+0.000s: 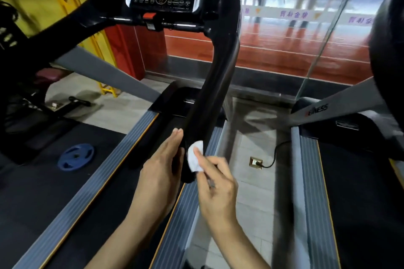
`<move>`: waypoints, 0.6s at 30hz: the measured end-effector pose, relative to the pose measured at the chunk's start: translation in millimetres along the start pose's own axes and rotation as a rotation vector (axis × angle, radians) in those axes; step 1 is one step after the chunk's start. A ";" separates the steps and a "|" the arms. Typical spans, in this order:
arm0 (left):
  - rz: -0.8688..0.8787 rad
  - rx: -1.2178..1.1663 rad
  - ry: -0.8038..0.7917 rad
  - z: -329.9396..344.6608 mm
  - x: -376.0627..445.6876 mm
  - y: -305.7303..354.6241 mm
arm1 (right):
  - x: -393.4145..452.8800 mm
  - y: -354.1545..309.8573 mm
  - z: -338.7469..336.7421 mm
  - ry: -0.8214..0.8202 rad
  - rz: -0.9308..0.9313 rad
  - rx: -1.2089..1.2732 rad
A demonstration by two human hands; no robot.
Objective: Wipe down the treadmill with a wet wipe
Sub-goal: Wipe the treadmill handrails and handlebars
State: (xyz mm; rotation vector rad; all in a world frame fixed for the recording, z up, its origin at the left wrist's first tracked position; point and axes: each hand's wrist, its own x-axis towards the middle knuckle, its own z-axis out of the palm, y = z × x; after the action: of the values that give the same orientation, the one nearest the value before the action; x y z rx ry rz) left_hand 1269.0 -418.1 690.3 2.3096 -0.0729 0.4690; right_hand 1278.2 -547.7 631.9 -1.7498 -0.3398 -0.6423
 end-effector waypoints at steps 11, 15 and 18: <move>0.031 0.301 -0.011 23.9 43.3 30.9 | 198.1 94.9 5.0 0.107 0.199 -0.052; -0.035 0.322 -0.087 29.6 68.5 41.4 | 132.4 85.4 -1.3 -0.034 0.004 -0.033; -0.027 0.456 -0.059 42.8 83.0 35.1 | 115.9 85.9 -8.2 -0.073 -0.140 -0.057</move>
State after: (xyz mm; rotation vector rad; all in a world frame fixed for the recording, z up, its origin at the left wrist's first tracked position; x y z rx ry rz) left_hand 1352.8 -465.6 716.2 2.7675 0.0419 0.4377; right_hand 1416.0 -591.1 632.5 -1.8187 -0.5024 -0.6948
